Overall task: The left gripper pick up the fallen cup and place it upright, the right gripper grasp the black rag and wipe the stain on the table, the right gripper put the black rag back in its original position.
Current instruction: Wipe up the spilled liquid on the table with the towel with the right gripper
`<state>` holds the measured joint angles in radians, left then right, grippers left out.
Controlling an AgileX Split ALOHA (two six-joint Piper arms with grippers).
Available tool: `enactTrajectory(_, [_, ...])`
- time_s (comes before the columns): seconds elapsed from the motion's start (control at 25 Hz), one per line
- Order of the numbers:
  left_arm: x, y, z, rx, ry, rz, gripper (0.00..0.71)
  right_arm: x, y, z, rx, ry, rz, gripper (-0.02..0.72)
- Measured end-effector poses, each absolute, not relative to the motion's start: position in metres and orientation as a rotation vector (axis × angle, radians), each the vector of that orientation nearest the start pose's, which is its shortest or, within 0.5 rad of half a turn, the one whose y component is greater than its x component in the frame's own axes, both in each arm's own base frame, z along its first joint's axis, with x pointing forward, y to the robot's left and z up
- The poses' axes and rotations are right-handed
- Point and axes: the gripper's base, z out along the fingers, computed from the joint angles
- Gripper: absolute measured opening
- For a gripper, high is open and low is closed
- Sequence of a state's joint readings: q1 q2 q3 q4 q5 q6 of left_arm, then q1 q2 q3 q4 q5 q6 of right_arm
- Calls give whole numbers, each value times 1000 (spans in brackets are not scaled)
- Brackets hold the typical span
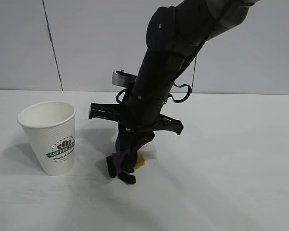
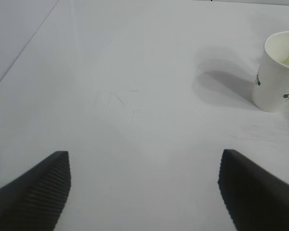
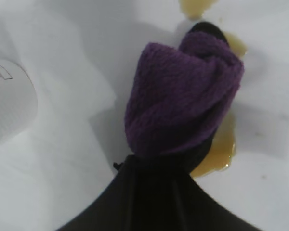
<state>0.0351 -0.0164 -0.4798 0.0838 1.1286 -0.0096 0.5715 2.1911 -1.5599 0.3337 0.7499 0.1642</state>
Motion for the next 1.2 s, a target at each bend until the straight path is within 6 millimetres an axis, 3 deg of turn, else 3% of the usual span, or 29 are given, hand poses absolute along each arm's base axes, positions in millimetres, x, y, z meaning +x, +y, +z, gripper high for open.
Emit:
enactTrajectory(0.24, [-8,7,266,-55,2114,118,603,370,263,133,-241,2875,544,83])
enactTrajectory(0.48, [-8,7,266,-55,2114,118,603,373,265,116,-221,2883,539,83])
enactTrajectory(0.72, [-8,7,266,-54,2114,117,603,372,261,119,-293,2920,476,83])
enactTrajectory(1.2, [-8,7,266,-54,2114,117,603,402,198,133,-344,3001,91,83])
